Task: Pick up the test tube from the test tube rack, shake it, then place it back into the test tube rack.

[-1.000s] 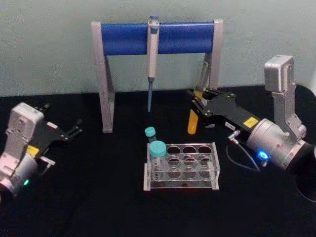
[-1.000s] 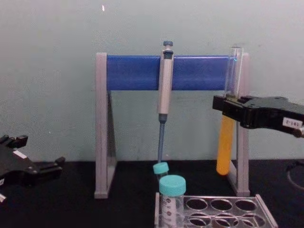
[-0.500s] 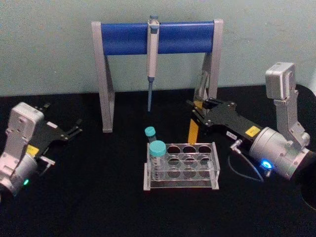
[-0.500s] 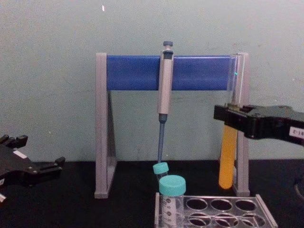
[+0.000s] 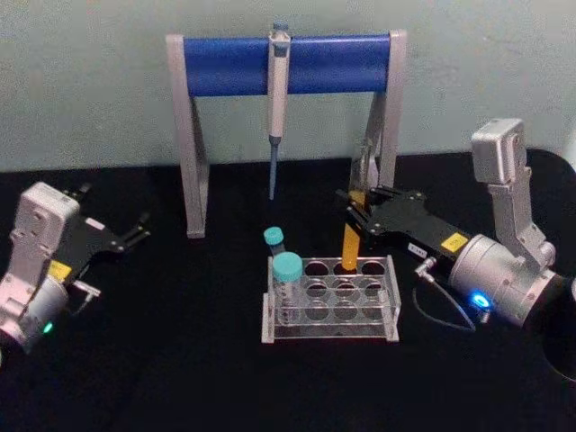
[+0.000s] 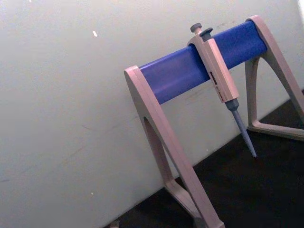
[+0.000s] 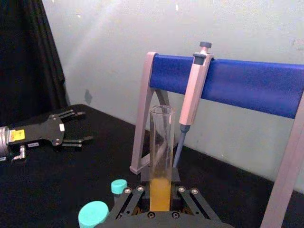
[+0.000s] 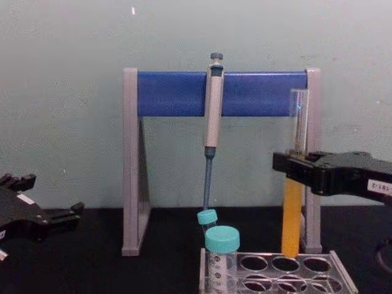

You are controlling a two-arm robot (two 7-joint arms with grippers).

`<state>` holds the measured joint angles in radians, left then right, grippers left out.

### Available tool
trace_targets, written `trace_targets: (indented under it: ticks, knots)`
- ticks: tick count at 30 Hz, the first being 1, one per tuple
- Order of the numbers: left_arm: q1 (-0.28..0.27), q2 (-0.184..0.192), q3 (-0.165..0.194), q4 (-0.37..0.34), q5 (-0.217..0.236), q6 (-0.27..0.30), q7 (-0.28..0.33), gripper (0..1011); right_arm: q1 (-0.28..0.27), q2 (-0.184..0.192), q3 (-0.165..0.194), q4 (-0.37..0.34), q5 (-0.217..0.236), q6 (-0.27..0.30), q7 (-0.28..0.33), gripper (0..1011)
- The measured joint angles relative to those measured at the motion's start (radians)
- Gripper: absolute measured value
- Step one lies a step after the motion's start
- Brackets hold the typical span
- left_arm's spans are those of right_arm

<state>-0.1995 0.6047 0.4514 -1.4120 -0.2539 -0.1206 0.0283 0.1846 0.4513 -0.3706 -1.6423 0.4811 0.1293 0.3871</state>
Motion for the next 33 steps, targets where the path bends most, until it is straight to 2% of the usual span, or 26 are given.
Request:
trace_targets:
  ticks: [33]
  knots:
    - [0.0,0.0,0.0,0.0,0.0,0.0,0.0,1002,0.03,-0.017,-0.031,0.08,-0.029,-0.009,0.013,225]
